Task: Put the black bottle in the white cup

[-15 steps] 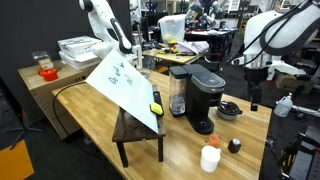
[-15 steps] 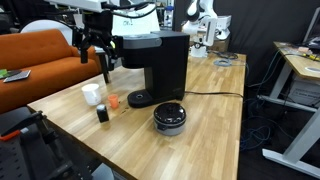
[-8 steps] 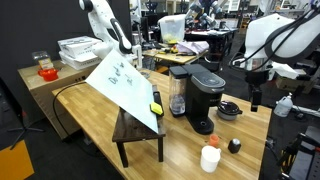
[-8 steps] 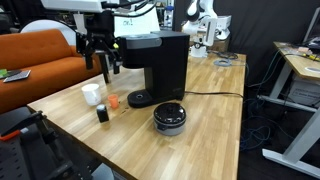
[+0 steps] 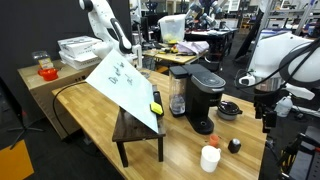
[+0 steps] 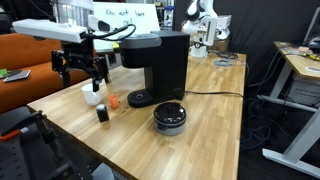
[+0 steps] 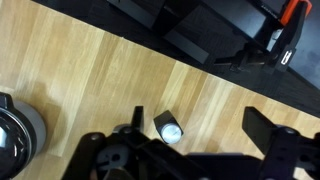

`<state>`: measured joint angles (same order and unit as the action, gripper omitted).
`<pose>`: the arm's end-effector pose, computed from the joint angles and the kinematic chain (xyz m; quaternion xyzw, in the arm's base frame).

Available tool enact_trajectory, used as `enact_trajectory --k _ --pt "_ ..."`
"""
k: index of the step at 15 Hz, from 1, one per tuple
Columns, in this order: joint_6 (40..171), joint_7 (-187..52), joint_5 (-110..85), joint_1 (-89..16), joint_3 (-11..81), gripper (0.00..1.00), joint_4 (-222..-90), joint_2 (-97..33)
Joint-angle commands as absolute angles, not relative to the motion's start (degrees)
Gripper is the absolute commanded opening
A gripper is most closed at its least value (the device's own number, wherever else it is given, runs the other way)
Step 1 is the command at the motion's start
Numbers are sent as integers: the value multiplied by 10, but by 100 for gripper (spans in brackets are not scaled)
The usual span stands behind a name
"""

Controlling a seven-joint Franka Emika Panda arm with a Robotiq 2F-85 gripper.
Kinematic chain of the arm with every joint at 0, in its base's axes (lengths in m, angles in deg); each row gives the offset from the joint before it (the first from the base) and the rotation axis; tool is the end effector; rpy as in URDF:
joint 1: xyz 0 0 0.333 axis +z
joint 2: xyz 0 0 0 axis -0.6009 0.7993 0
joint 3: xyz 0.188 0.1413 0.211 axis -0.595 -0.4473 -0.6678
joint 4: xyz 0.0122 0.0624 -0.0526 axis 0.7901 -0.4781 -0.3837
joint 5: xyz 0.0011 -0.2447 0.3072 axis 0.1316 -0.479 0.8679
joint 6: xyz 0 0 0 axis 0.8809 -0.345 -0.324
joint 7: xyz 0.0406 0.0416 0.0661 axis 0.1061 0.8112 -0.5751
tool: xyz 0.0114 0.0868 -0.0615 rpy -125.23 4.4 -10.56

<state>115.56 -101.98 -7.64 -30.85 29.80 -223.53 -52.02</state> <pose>0.3552 0.0451 0.2147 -0.9483 -0.3017 0.0946 0.0280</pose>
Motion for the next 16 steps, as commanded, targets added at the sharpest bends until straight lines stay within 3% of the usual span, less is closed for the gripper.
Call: enact_trajectory --k 1,9,16 --pt "1155 -1027 -73 -312 295 100 -2234 -520" --pt "1167 -1011 -115 -313 292 100 -2223 -506" --pt "1259 -1069 -48 -308 260 100 -2197 -414"
